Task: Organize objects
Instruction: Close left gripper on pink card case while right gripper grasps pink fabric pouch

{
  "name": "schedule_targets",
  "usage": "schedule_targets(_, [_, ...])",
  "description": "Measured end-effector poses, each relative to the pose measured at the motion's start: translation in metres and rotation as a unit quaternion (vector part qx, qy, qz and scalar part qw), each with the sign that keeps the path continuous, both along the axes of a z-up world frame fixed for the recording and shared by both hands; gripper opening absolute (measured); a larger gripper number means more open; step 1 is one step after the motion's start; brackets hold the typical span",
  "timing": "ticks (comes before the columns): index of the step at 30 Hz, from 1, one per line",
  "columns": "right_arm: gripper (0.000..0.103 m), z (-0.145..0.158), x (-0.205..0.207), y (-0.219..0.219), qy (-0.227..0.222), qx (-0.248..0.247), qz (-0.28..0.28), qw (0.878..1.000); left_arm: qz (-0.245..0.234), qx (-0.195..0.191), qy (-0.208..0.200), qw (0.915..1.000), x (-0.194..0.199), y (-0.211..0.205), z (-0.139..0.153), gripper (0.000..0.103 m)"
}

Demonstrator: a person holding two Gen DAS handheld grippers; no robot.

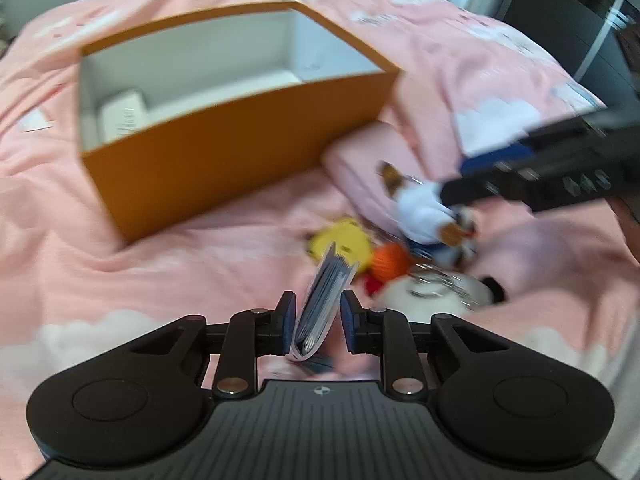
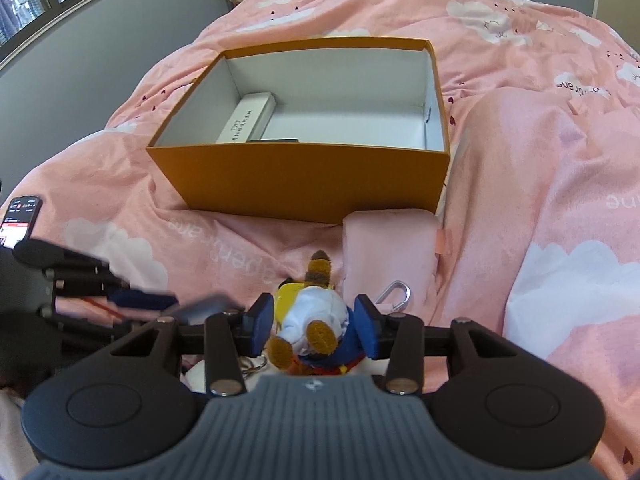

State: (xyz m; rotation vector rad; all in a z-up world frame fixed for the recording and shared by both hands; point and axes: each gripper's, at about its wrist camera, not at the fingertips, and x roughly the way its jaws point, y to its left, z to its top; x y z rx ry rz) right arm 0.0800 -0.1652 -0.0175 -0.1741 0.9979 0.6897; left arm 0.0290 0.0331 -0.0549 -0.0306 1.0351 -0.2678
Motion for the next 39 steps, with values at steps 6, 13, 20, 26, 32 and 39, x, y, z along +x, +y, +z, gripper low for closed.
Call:
schedule_targets(6, [0.046,-0.001,-0.002,0.009,0.007,0.001,0.017,1.0,0.067,0.027,-0.007,0.9973,0.005,0.022,0.0,0.013])
schedule_targets(13, [0.042,-0.004,0.003,0.021,0.007,-0.005,0.042,0.999,0.158,-0.022,0.026,0.9869,0.004,0.045,-0.003,0.058])
schedule_targets(20, [0.042,-0.007,0.013,0.028,0.008,-0.008,0.046,0.999,0.261,-0.11,0.097,0.9541,0.013,0.069,-0.042,0.066])
schedule_targets(26, [0.042,-0.005,0.024,0.018,0.004,-0.012,0.024,1.0,0.29,-0.133,0.118,0.9405,0.022,0.068,-0.067,0.069])
schedule_targets(32, [0.047,-0.007,0.051,-0.001,0.003,-0.017,-0.031,0.999,0.287,-0.147,0.121,0.9387,0.029,0.061,-0.08,0.054])
schedule_targets(39, [0.067,-0.038,0.099,-0.017,0.071,-0.026,-0.056,0.996,0.27,-0.141,0.054,0.951,0.022,0.06,-0.056,0.027])
